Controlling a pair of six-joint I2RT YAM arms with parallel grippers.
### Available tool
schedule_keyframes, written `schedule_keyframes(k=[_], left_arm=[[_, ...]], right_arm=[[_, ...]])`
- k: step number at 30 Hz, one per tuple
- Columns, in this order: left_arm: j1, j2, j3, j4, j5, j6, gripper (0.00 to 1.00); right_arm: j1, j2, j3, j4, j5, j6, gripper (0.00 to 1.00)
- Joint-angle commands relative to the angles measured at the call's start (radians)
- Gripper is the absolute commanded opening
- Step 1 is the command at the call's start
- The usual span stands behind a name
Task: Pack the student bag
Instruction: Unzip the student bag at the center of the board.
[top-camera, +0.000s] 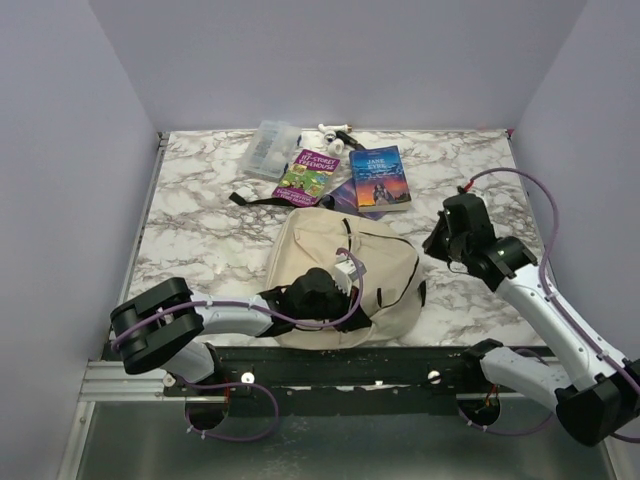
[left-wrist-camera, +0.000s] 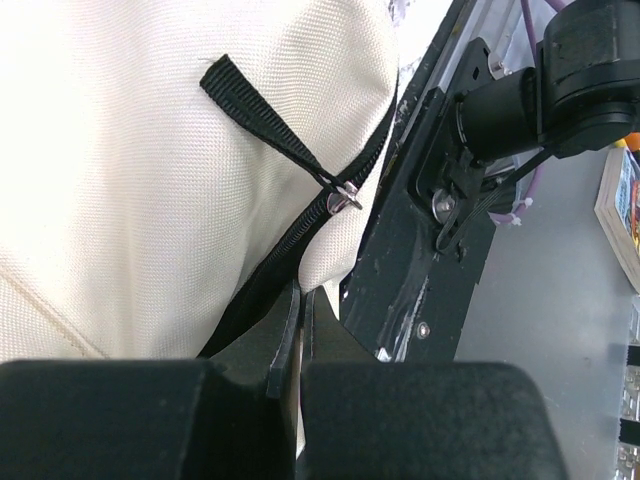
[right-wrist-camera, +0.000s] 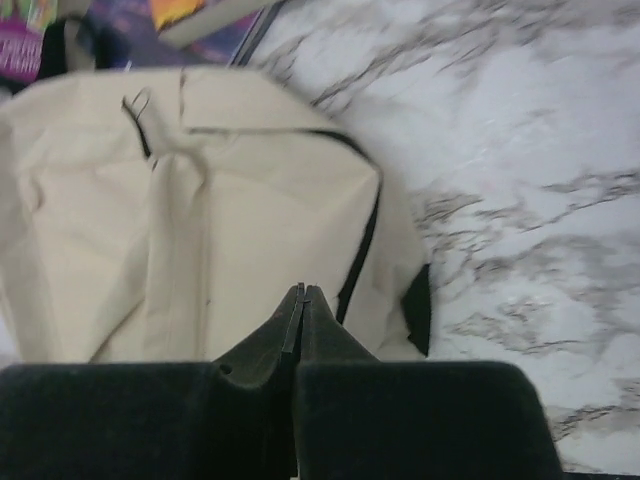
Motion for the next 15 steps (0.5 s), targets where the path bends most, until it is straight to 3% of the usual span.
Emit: schedule_keyframes(k=[1, 5, 9, 15], left_arm=[[-0.003, -0.016, 0.035, -0.011, -0.016, 0.024, 0.00], [-0.003, 0.019, 0.067, -0.011, 0.017, 0.019, 0.00], [-0.003, 0.038, 0.084, -0.011, 0.030, 0.017, 0.00], [-0.003, 0.019, 0.088, -0.011, 0.036, 0.026, 0.00]], right_arm=[[0.002, 0.033, -0.008, -0.030, -0.442, -0.069, 0.04], [0.097, -0.051, -0.094, -0.005, -0.528, -0.015, 0.19], [0.293, -0.025, -0.096, -0.044, -0.357, 0.040, 0.35], [0.452, 0.095, -0.053, -0.068, -0.097, 0.082, 0.42]])
